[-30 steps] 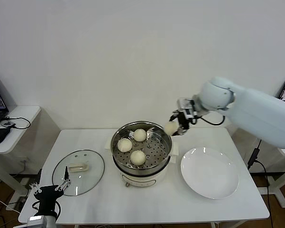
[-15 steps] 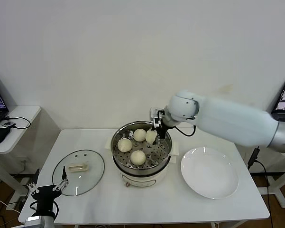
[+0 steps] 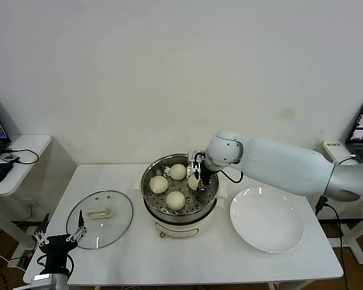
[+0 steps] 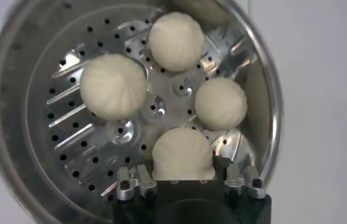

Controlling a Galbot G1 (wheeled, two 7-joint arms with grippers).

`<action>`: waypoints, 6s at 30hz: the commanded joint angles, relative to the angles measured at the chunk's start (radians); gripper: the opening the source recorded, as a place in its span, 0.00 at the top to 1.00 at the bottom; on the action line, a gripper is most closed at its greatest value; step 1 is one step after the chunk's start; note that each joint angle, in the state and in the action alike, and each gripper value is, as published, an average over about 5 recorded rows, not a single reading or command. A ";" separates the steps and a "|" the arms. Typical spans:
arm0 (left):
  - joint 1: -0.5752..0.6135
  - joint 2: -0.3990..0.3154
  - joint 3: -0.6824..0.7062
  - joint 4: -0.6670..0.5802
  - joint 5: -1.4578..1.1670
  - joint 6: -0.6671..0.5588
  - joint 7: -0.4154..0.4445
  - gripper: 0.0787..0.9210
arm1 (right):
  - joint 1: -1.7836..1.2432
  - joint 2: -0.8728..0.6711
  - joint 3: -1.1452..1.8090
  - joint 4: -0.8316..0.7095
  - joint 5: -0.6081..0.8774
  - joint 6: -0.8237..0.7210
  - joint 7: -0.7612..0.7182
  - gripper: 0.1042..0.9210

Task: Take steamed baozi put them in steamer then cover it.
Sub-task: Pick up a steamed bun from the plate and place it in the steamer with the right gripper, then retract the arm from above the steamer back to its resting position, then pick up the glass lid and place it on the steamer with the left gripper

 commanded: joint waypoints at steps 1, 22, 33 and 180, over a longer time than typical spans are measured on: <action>0.001 -0.001 0.001 -0.001 0.003 0.002 0.000 0.12 | -0.027 0.004 0.005 -0.011 -0.011 -0.015 0.017 0.33; -0.005 -0.003 0.003 0.007 -0.007 -0.003 -0.002 0.12 | -0.326 -0.381 0.456 0.393 0.301 0.133 0.499 0.12; 0.002 -0.001 0.019 0.016 -0.019 -0.028 0.010 0.12 | -1.216 -0.304 1.207 0.437 -0.009 0.649 0.761 0.12; -0.354 0.315 -0.016 0.164 1.058 0.084 0.259 0.93 | -2.029 0.409 1.997 0.423 -0.324 0.987 0.563 0.12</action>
